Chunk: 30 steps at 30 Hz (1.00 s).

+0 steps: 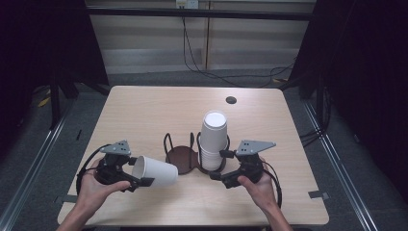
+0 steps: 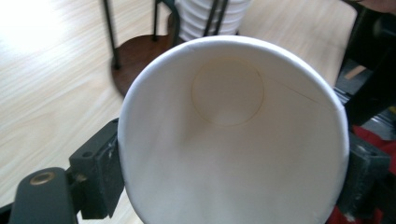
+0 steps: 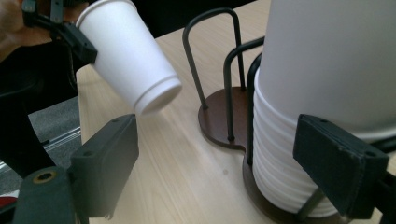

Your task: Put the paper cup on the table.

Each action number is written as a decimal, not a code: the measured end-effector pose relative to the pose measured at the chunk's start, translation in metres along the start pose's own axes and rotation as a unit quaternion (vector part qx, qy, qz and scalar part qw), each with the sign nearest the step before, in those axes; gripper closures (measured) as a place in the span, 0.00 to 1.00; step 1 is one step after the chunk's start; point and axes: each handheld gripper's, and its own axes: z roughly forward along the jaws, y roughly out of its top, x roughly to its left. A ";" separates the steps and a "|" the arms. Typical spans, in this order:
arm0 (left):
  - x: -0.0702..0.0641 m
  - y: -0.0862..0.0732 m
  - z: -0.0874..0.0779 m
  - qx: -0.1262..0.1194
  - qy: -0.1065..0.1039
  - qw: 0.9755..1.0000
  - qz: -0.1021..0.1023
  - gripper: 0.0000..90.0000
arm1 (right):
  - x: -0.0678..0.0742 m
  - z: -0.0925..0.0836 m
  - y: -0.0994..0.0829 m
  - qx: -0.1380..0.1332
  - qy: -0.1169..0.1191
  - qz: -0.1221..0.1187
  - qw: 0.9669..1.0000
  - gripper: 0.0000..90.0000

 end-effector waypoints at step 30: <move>0.044 0.029 -0.030 0.093 0.130 0.987 0.025 0.15 | -0.005 -0.006 -0.014 0.023 -0.007 0.007 1.000 0.16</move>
